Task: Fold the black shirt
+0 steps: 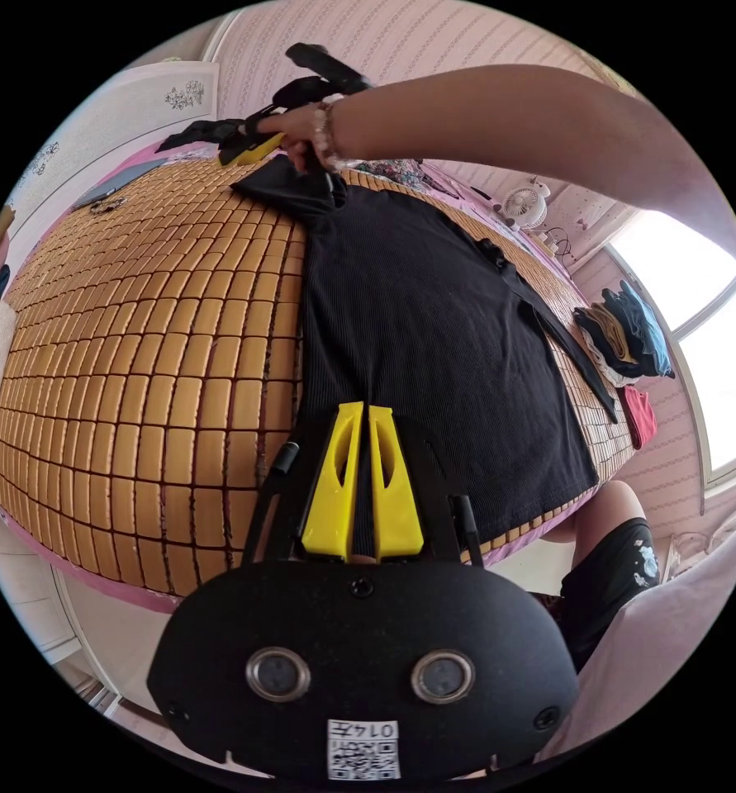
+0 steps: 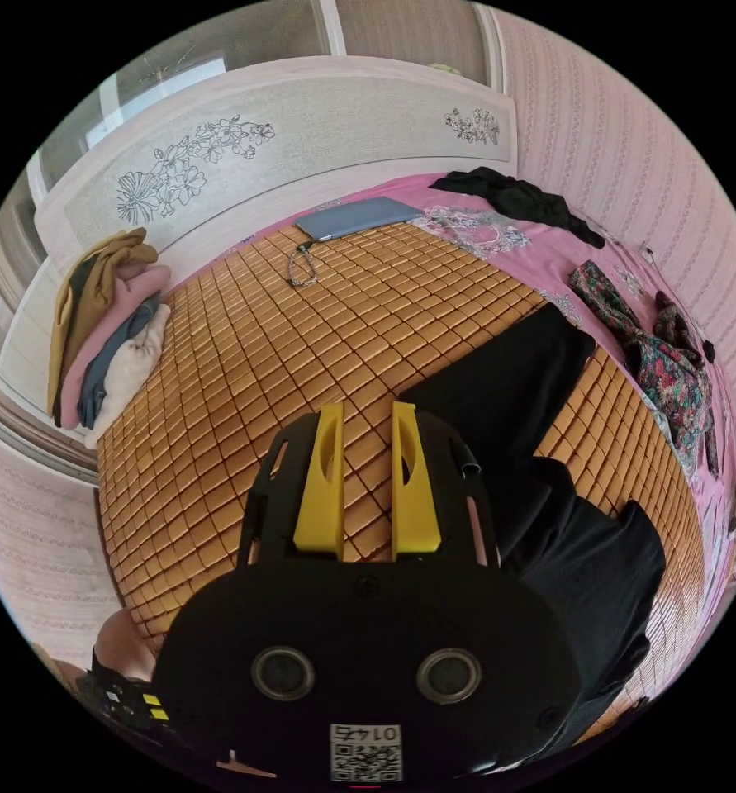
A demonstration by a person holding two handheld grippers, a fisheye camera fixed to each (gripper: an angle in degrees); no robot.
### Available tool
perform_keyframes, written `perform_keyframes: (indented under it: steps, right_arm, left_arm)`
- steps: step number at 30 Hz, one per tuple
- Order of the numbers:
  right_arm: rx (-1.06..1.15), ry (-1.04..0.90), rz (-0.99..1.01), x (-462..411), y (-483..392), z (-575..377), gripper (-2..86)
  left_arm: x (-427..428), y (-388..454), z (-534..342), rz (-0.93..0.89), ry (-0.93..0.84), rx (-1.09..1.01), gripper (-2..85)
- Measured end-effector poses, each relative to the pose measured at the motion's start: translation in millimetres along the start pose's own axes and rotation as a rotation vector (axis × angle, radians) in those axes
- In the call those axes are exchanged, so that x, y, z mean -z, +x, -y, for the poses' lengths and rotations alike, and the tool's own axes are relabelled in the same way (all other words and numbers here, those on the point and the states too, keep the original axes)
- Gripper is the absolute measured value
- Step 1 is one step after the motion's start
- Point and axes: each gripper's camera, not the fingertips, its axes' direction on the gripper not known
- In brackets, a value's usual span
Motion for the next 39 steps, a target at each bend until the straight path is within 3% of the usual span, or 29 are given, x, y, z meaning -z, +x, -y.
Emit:
perform_keyframes:
  steps: [3, 6, 10, 12, 17, 24, 30, 34, 39]
  right_arm:
    - [-0.049, -0.099, -0.084, -35.6, 7.1, 21.5, 2.4]
    - [0.022, -0.085, -0.014, -26.6, 8.9, 32.0, 0.0]
    - [0.286, 0.171, 0.289, 61.2, 10.2, 20.8, 0.2]
    - [0.352, 0.244, 0.346, 102.3, 20.1, 13.4, 0.3]
    - [0.268, 0.253, 0.355, 138.0, 63.9, 11.3, 1.7]
    - [0.223, 0.090, 0.314, 113.3, 63.8, -24.5, 6.8]
    - [0.271, -0.064, 0.302, 97.4, 52.0, -62.9, 6.9]
    - [0.234, -0.072, 0.345, 95.8, 52.3, -73.6, 7.0]
    - [0.306, -0.033, 0.308, 104.4, 42.7, -76.2, 7.0]
  left_arm:
    - [13.3, -7.6, -5.3, 0.001, 0.000, -0.010, -0.4]
    - [27.5, -20.6, -11.0, -0.038, 0.010, 0.002, -0.2]
    - [63.6, -37.0, -23.1, -0.045, 0.128, 0.062, 0.1]
    - [99.0, -50.4, -32.1, -0.051, 0.242, 0.116, 0.6]
    - [154.5, -85.6, -47.3, 0.049, 0.340, 0.178, 2.4]
    - [189.3, -169.4, -58.2, 0.258, 0.319, 0.364, 4.9]
    - [191.9, -219.5, -27.6, 0.385, 0.205, 0.361, 5.6]
    - [177.4, -244.3, -11.1, 0.395, 0.069, 0.414, 3.1]
    - [201.2, -243.6, -12.1, 0.382, 0.035, 0.361, 0.6]
